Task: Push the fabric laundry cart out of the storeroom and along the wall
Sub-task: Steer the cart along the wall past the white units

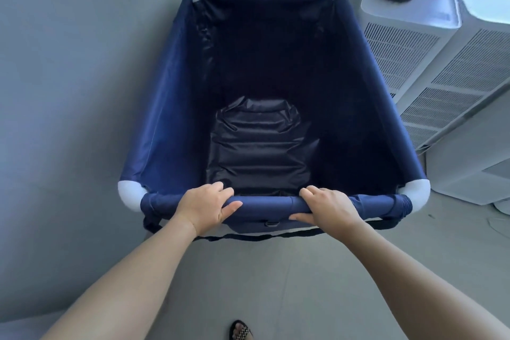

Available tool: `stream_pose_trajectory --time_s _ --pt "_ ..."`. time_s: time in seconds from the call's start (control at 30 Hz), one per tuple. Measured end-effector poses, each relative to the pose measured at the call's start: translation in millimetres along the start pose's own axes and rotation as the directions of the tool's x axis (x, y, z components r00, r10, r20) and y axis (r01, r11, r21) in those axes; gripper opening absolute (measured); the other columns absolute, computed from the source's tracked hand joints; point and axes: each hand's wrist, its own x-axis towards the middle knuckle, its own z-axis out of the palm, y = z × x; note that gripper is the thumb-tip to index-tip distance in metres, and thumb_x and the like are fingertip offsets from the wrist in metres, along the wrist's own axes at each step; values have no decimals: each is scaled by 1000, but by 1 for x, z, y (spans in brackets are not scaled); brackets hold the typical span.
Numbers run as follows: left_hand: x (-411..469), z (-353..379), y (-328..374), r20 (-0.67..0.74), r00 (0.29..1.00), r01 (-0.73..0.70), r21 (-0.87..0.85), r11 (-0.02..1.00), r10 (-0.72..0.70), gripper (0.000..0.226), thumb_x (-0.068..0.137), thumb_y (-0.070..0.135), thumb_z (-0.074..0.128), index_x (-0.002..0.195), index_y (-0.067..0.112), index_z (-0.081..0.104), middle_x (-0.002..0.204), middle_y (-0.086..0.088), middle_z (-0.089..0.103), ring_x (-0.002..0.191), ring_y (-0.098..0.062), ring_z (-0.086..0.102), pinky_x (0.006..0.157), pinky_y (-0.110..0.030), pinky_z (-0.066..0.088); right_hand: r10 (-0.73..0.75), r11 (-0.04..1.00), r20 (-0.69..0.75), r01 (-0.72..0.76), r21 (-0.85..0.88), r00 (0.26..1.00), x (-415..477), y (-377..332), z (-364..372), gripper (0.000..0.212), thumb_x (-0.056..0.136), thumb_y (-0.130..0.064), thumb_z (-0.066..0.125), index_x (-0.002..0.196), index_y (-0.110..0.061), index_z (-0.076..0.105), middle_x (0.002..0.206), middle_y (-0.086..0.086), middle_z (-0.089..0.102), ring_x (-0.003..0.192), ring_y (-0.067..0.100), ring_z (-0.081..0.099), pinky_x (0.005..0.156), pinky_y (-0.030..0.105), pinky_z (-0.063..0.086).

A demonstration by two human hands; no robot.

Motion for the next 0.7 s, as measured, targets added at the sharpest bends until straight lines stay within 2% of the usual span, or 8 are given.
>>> stream_pose_trajectory --time_s 0.1,0.17,0.3,0.4,0.53,0.7 --pt "10 -5 -8 -1 1000 -8 9 1000 8 57 86 64 15 91 19 50 79 8 39 70 -14 42 54 -28 31 -7 1000 -21 7 -10 1000 11 3 -3 56 84 -68 39 102 -17 50 100 1 52 90 21 54 68 31 38" --pt "17 -6 -14 34 999 -28 14 1000 27 54 87 66 26 96 19 51 82 8 40 73 -15 45 55 -29 31 -4 999 -28 3 -44 1000 17 6 -4 58 82 -71 36 103 -19 52 100 0 51 91 20 51 71 31 36" --pt "28 -9 -21 126 991 -38 -17 999 39 53 81 71 40 110 28 49 95 9 54 85 -15 56 58 -29 35 1 1000 2 -1 -11 1000 29 10 -6 62 77 -76 36 103 -22 52 98 -3 50 91 17 50 60 28 33" --pt "33 -9 -21 167 986 -21 -9 1000 22 54 77 75 43 104 28 48 92 10 56 81 -13 53 59 -28 36 -12 1000 22 12 13 1000 32 12 -5 61 77 -76 35 100 -22 50 96 -5 49 89 16 51 54 29 33" --pt "39 -12 -25 187 982 -42 2 999 40 53 78 73 45 97 23 44 83 8 49 77 -17 54 61 -31 41 -10 999 4 10 44 1000 35 11 -4 57 79 -74 39 93 -20 50 92 -6 53 87 16 53 53 29 30" --pt "37 -19 -47 237 970 -43 -29 999 48 49 81 69 47 96 22 43 82 6 48 77 -19 52 64 -32 43 13 995 8 -14 100 1000 43 -11 -11 57 77 -75 39 94 -22 51 92 -9 55 87 14 53 55 28 30"
